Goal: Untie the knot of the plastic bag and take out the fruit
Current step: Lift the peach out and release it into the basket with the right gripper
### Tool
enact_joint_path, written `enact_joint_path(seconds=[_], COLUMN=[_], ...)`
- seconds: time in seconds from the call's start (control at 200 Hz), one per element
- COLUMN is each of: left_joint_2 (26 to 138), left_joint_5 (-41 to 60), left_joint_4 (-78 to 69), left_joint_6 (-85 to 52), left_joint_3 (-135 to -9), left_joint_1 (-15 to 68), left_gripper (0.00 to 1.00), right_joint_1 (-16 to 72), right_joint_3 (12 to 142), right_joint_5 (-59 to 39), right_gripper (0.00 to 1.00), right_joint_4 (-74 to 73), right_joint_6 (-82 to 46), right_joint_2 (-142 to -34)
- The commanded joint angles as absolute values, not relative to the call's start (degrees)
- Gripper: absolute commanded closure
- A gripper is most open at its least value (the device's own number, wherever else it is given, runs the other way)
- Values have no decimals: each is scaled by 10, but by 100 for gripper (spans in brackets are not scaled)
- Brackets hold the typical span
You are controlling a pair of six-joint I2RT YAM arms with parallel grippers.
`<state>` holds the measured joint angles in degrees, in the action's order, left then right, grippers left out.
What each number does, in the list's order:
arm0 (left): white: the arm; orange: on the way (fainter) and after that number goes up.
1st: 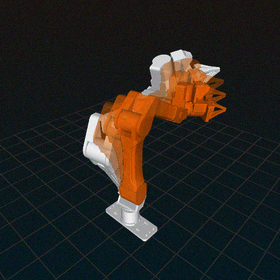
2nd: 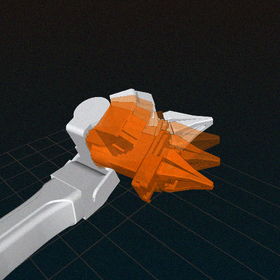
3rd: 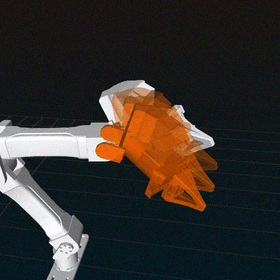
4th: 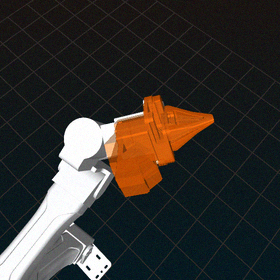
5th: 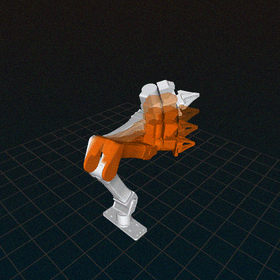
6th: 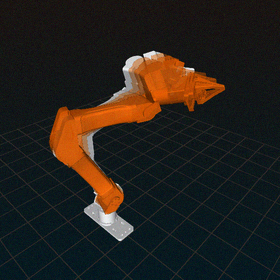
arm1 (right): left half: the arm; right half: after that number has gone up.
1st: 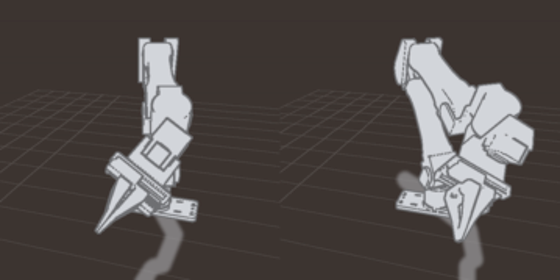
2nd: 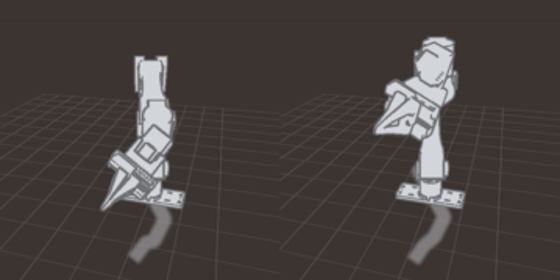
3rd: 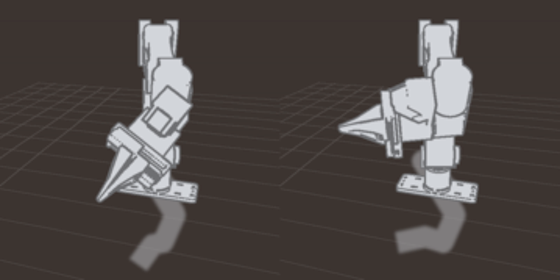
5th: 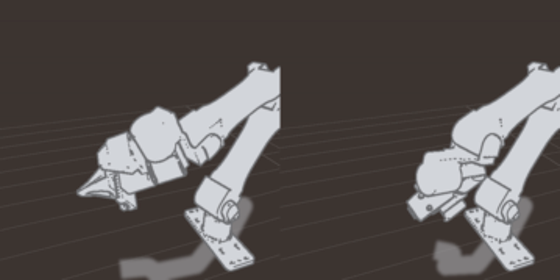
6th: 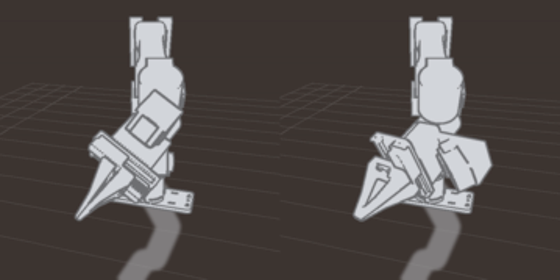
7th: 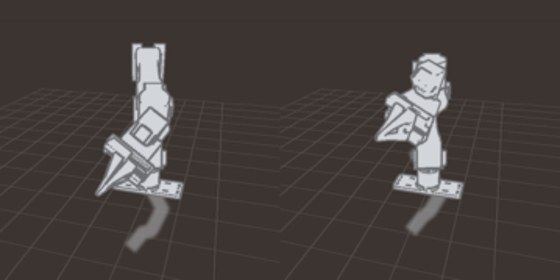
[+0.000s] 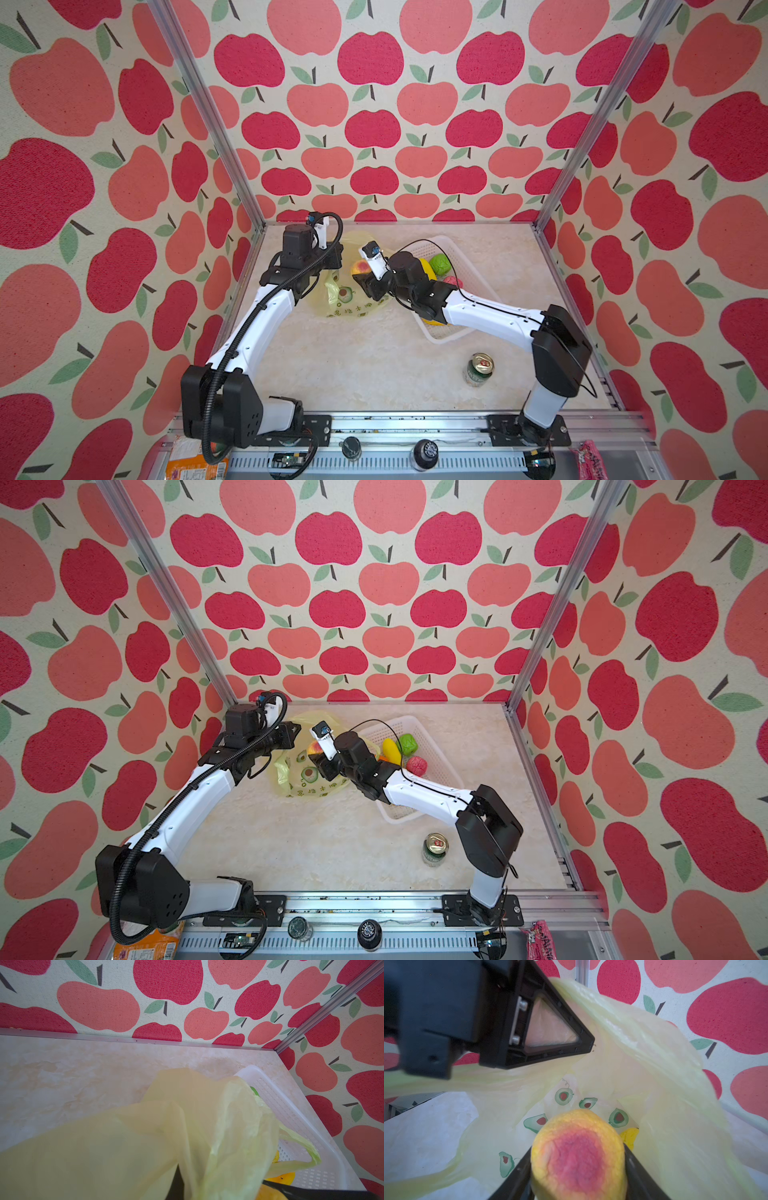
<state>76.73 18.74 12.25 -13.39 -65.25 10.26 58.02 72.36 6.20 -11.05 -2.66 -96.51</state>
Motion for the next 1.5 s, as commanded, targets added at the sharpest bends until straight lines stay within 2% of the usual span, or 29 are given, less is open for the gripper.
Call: enact_joint_path(seconds=[0.0, 0.16, 0.33, 0.475, 0.65, 0.87, 1.311, 1.496], left_joint_2=[766, 767, 761, 755, 751, 734, 731, 734], left_joint_5=[181, 182, 181, 179, 181, 178, 175, 174], left_joint_4=[134, 136, 136, 131, 129, 133, 126, 126], left_joint_6=[-126, -127, -127, -125, -126, -127, -126, -127], left_joint_3=[-666, -667, -662, -657, -653, -645, -642, -642], left_joint_1=[101, 100, 100, 100, 99, 99, 99, 98], left_gripper=[100, 100, 100, 100, 100, 100, 100, 100], right_joint_1=[583, 574, 546, 534, 523, 463, 326, 304], right_joint_3=[652, 526, 436, 392, 334, 304, 377, 415], right_joint_5=[118, 212, 299, 411, 458, 409, 251, 217], right_gripper=[63, 64, 67, 71, 74, 73, 74, 76], right_joint_4=[-149, -240, -294, -259, -176, -133, -51, -23], right_joint_6=[21, 40, 8, -49, -127, -214, -291, -298], right_joint_2=[-869, -740, -674, -647, -595, -584, -746, -813])
